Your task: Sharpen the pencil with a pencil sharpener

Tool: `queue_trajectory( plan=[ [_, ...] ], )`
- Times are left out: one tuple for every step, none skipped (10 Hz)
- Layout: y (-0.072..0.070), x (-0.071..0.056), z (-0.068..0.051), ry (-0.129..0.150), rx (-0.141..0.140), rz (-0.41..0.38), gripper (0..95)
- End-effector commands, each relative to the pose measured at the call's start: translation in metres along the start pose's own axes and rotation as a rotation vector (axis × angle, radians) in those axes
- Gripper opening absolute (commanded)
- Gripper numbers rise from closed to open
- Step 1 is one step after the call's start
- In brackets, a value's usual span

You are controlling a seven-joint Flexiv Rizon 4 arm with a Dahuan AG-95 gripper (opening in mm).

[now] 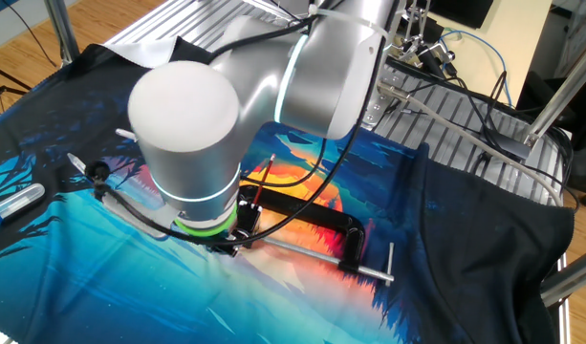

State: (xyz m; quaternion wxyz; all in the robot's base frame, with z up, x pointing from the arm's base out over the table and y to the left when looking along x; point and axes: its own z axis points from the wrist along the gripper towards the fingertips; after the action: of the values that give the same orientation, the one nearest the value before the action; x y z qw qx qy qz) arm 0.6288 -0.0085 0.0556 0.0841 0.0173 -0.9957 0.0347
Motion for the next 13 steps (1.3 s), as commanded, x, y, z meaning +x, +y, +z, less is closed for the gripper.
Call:
queue_trajectory(
  plan=[
    [0.008, 0.002, -0.007, 0.008, 0.001, 0.023, 0.0],
    [0.014, 0.005, -0.012, 0.014, 0.003, 0.036, 0.0],
    [0.017, 0.006, -0.016, 0.021, 0.004, 0.040, 0.0],
    [0.020, 0.006, -0.019, 0.026, 0.003, 0.043, 0.0],
    [0.023, 0.007, -0.024, 0.029, -0.002, 0.051, 0.0],
    [0.026, 0.008, -0.026, 0.032, -0.008, 0.057, 0.0],
    [0.030, 0.011, -0.028, 0.034, -0.015, 0.068, 0.0],
    [0.033, 0.013, -0.028, 0.035, -0.017, 0.073, 0.0],
    [0.034, 0.013, -0.028, 0.037, -0.018, 0.076, 0.0],
    [0.034, 0.013, -0.028, 0.037, -0.019, 0.075, 0.0],
    [0.034, 0.012, -0.028, 0.034, -0.018, 0.076, 0.0],
    [0.034, 0.012, -0.028, 0.032, -0.018, 0.078, 0.0],
    [0.034, 0.012, -0.028, 0.031, -0.018, 0.078, 0.0]
  ],
)
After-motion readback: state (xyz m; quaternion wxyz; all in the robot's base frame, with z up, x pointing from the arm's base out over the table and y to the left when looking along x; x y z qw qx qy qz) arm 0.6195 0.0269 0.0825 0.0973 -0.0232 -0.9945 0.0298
